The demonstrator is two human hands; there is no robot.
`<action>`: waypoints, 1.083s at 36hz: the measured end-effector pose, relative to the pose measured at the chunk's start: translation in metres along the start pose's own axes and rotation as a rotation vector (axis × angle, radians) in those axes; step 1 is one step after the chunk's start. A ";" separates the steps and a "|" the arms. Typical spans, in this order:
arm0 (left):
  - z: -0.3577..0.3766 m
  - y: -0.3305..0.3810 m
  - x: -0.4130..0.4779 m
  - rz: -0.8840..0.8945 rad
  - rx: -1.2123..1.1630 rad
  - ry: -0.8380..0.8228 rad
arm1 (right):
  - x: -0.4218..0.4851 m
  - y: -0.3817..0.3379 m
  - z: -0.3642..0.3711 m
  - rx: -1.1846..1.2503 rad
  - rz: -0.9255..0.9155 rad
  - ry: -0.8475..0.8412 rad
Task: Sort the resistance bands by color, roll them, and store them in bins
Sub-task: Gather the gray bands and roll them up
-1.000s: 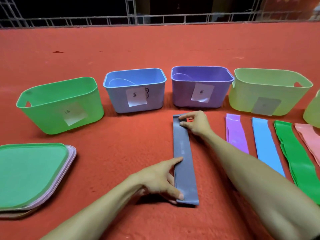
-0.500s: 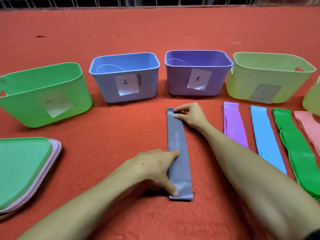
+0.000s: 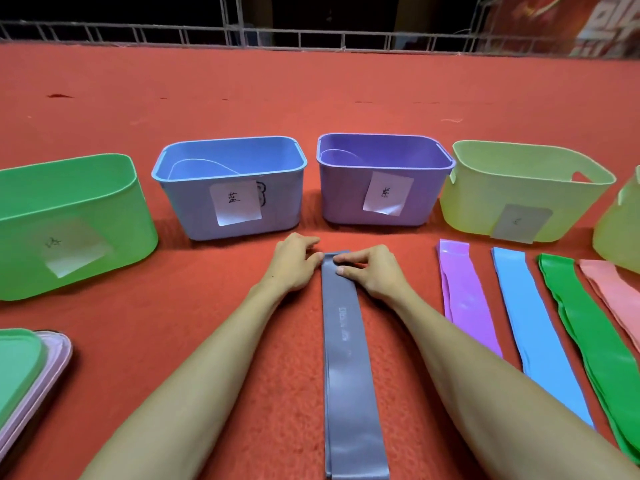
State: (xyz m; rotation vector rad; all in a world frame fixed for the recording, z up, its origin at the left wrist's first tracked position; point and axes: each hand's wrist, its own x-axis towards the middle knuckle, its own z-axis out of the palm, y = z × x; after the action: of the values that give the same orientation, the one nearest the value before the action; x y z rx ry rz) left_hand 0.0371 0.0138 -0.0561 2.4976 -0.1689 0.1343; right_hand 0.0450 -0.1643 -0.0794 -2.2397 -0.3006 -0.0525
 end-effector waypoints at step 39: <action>0.019 -0.011 0.002 0.257 -0.241 0.247 | 0.018 -0.026 -0.029 0.120 0.097 -0.138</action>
State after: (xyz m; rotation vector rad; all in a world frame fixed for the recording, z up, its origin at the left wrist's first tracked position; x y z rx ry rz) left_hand 0.0414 0.0109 -0.0773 2.1891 -0.3786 0.4961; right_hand 0.0585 -0.1670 -0.0383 -2.1394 -0.2622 0.1683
